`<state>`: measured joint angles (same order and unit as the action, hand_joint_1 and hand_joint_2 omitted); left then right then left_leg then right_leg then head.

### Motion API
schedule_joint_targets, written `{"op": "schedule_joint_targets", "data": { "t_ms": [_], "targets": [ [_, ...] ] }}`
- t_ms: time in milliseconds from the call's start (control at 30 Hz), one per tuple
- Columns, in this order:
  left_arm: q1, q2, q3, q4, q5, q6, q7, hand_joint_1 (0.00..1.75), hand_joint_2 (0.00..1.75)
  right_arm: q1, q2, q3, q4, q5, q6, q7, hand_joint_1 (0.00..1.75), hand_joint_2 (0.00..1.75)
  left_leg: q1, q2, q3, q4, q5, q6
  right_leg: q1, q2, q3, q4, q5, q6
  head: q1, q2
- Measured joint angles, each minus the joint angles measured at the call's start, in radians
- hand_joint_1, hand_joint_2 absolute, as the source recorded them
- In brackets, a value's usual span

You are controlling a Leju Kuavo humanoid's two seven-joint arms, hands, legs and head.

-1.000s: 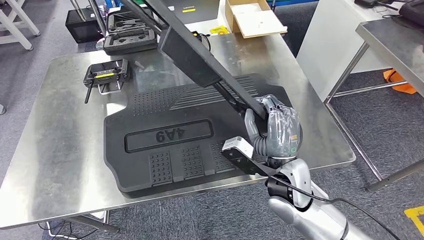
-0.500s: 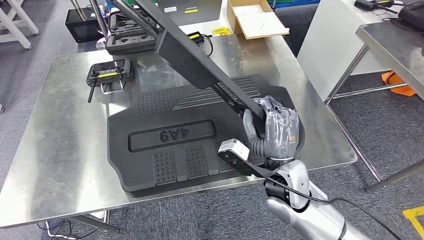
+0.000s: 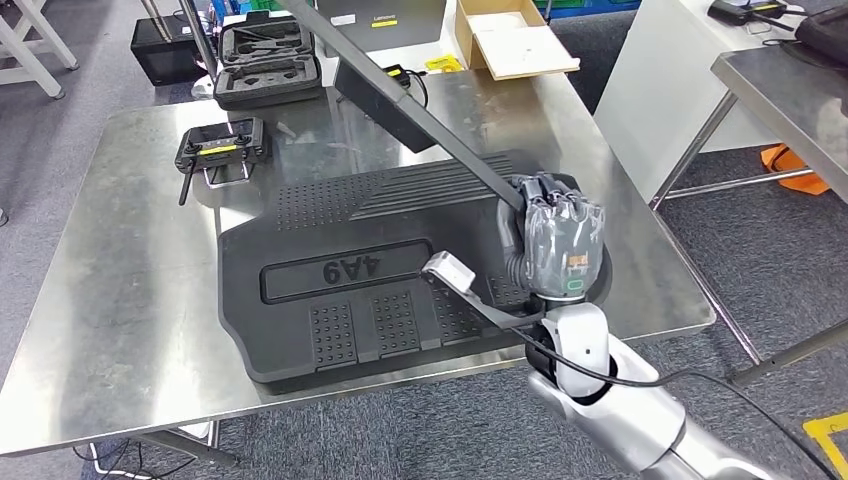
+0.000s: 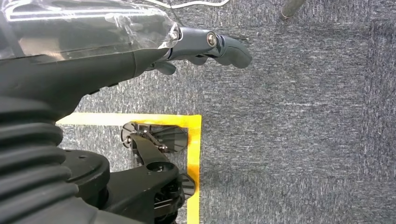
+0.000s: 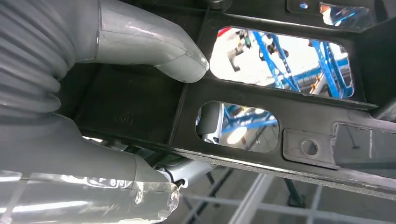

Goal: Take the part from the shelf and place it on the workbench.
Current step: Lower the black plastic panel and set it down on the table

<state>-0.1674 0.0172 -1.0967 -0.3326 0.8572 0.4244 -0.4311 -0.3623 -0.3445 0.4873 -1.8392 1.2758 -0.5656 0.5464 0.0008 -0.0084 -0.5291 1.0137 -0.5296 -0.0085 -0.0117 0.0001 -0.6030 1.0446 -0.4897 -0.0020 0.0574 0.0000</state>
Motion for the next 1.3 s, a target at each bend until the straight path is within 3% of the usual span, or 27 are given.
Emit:
{"op": "schedule_joint_targets", "data": {
  "t_ms": [367,600,800,933,1100,1167,1300],
  "targets": [
    [-0.001,0.000,0.000,-0.010,-0.002,0.002,0.005,0.00,0.00,-0.064,0.000,0.016,0.079,0.075,0.067,0.015,1.75,1.75,-0.001,0.000,0.000,0.000,0.000,0.000,0.000,0.000,0.000,0.000,0.000,0.000,0.000,0.000],
    [-0.003,0.000,0.000,-0.017,-0.011,0.002,0.018,0.00,0.00,-0.110,-0.001,0.031,0.140,0.130,0.276,0.020,1.72,1.75,-0.001,0.000,0.000,0.000,0.000,0.000,0.000,0.000,0.001,0.000,0.000,0.000,0.000,0.000],
    [-0.003,0.000,0.000,-0.021,-0.009,0.002,0.018,0.00,0.00,-0.124,-0.001,0.042,0.216,0.133,0.372,0.020,1.71,1.75,-0.001,0.000,0.001,0.000,0.000,0.000,0.000,0.000,0.001,-0.001,0.000,0.000,0.000,0.000],
    [-0.002,0.000,0.000,-0.023,-0.006,0.003,0.018,0.00,0.00,-0.113,-0.007,0.040,0.254,0.133,0.399,0.020,1.69,1.75,-0.001,0.000,0.001,0.000,0.000,0.000,0.000,0.000,0.001,-0.002,0.000,0.000,0.000,0.000],
    [0.000,0.000,0.000,-0.026,0.004,0.006,0.017,0.00,0.00,-0.063,-0.017,0.015,0.278,0.132,0.366,0.020,1.61,1.75,-0.001,0.000,0.001,0.000,-0.001,0.001,0.000,0.000,0.001,-0.002,0.000,0.000,0.000,0.000],
    [0.001,0.000,0.000,-0.026,0.008,0.008,0.015,0.00,0.00,-0.040,-0.019,-0.004,0.281,0.131,0.337,0.020,1.32,1.75,-0.001,0.000,0.001,0.000,-0.001,0.001,0.000,0.000,0.001,-0.002,0.000,0.000,0.000,0.000],
    [0.009,0.000,0.000,-0.026,0.018,0.017,0.011,0.00,0.00,0.000,-0.022,-0.037,0.282,0.129,0.277,0.020,0.41,1.75,-0.001,0.000,0.001,0.000,-0.002,0.002,0.000,0.000,0.001,-0.003,0.000,0.000,0.000,0.000]
  ]
}}
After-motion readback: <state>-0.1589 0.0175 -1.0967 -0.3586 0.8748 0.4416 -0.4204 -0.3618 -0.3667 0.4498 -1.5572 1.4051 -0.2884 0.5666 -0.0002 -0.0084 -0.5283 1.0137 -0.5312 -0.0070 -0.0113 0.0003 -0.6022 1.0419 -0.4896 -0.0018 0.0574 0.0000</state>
